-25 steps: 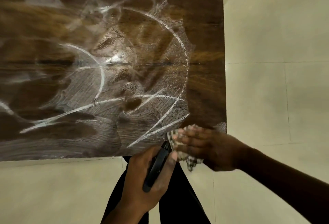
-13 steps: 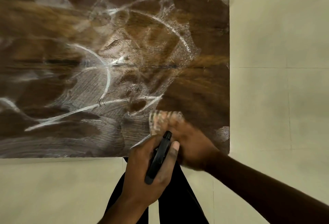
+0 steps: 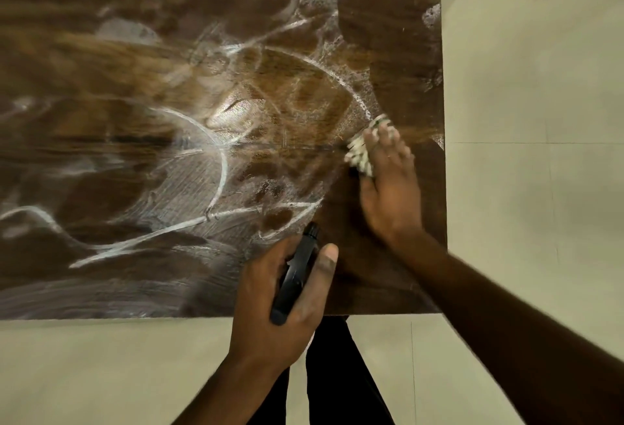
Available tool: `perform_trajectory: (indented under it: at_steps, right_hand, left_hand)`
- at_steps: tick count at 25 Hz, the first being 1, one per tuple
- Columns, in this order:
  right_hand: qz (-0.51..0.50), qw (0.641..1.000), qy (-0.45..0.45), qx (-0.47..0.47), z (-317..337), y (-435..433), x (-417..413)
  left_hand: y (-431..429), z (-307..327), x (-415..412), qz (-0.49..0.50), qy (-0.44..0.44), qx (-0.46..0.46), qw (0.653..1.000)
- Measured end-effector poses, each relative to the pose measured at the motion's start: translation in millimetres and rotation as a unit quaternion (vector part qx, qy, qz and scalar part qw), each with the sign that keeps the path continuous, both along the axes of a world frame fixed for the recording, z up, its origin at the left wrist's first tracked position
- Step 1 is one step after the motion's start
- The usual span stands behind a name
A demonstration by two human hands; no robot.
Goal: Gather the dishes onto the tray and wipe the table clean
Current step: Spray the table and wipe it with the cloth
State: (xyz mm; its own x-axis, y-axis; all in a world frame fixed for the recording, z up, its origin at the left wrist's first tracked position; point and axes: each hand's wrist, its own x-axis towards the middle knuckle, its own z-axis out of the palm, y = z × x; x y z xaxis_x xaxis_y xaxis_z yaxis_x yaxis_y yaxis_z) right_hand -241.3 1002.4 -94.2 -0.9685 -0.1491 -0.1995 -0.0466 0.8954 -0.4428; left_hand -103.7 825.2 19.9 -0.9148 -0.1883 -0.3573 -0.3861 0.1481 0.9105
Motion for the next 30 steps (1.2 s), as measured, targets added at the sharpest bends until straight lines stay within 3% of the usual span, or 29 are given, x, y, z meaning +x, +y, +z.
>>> perform_trajectory:
  at_steps: [3,5,6,7,9,12,14,16,17,19,20,22,23,24,26,28,30]
  right_hand:
    - [0.251,0.967,-0.016,-0.046,12,-23,65]
    - [0.475,0.878,0.008,-0.059,11,-7,80]
    - [0.556,0.831,0.006,-0.029,10,5,69]
    - [0.585,0.811,0.001,-0.002,7,19,49]
    - [0.504,0.863,0.01,0.027,1,44,-2]
    - [0.217,0.976,0.02,0.028,5,63,-75]
    - [0.012,0.999,0.029,0.015,5,35,-99]
    - [-0.074,0.997,0.005,0.012,3,-4,-93]
    - [-0.037,0.999,-0.002,0.01,1,-18,-79]
    - [0.177,0.984,-0.012,-0.012,1,-29,-45]
    - [0.322,0.946,-0.005,-0.026,3,-25,-33]
    - [0.56,0.827,0.03,-0.03,3,-2,-42]
    - [0.611,0.791,0.034,-0.017,3,12,-65]
    - [0.614,0.789,0.035,0.004,2,26,-92]
    - [0.509,0.858,0.044,0.055,-2,53,-155]
    - [0.306,0.949,0.047,0.06,-2,67,-212]
    - [0.064,0.997,0.043,0.026,1,49,-243]
  left_hand:
    - [-11,4,-18,0.007,0.008,-0.026,1.0]
    - [-17,8,-29,0.002,0.001,-0.037,0.999]
    - [-20,11,-35,0.0,-0.001,-0.039,0.999]
    - [-23,13,-41,-0.003,-0.002,-0.039,0.999]
    - [-30,15,-52,-0.003,-0.001,-0.034,0.999]
    - [-34,13,-70,0.012,0.0,-0.021,1.0]
    - [-32,10,-81,0.016,-0.001,-0.019,1.0]
    - [-26,9,-92,0.018,-0.005,-0.034,0.999]
    - [-23,9,-99,0.018,-0.003,-0.041,0.999]
    - [-15,9,-112,0.018,-0.001,-0.046,0.999]
    - [-12,9,-118,0.019,-0.003,-0.046,0.999]
    - [-8,10,-127,0.018,-0.007,-0.041,0.999]
    - [-7,8,-130,0.012,-0.009,-0.041,0.999]
    - [-6,6,-133,0.008,-0.012,-0.047,0.999]
    - [-6,1,-137,0.009,-0.017,-0.061,0.998]
    - [-8,-4,-141,0.02,-0.025,-0.064,0.997]
    - [-8,-4,-145,0.033,-0.029,-0.049,0.998]
